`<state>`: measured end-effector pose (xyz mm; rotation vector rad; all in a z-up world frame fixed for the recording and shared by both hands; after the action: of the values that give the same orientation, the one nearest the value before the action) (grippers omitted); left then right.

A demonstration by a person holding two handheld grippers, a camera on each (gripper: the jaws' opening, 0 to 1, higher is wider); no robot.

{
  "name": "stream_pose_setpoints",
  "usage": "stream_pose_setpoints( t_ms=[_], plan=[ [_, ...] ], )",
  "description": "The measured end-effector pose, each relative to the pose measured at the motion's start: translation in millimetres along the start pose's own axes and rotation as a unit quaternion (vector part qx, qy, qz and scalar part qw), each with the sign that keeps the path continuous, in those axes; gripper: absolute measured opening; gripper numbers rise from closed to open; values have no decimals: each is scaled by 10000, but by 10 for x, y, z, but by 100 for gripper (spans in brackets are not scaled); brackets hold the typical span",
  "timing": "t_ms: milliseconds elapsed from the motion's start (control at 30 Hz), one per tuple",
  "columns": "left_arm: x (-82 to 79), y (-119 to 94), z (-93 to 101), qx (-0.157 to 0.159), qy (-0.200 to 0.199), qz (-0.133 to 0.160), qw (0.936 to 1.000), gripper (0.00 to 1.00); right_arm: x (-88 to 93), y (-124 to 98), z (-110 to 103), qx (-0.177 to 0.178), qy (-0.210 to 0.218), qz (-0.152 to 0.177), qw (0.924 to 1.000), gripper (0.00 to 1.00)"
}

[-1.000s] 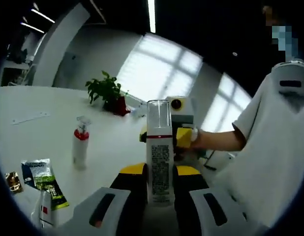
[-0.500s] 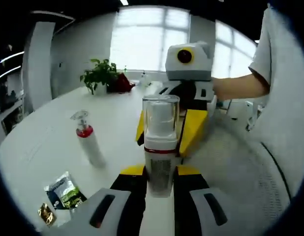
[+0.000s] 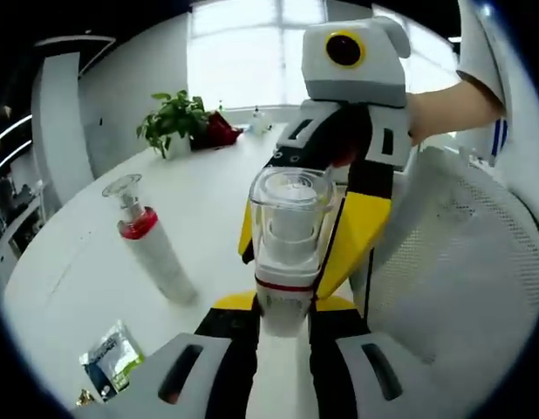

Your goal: Arrange the skincare products in the storage area until every visible bottle or jar stands upright without overlapping.

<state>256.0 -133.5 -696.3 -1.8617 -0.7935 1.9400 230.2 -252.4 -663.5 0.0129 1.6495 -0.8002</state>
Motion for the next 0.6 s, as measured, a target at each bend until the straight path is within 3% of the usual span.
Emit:
stream_pose_setpoints(
  t_ms=[33,267,533,600],
  plan=[
    [98,69,-96,-31,-109,-72,9999,24,32,16,33,18,38,-19,10000,21],
    [239,290,-259,-50,-266,-263,9993,25,218,174,226,110,127,-280,9995,21],
    [295,447,-326,8,-157,-363,9992,24,327,272,337,132,25,-517,9986,21],
    [315,468,-367,41,-143,-364,9992,24,342,283,378,148,105,-411,9990,21]
  ],
)
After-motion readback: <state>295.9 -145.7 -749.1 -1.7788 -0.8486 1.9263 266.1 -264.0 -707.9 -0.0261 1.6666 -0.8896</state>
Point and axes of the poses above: the point that each gripper's makers call its tool centre point, and the gripper's own axes: y roughly forward along the fingers, z roughly to its right, x roughly out of its underside, the point moved 9 cm from there along -y, roughly backward along the fingers, and after that the axes turned 4 degrees about -z, right-handed, at the moved point
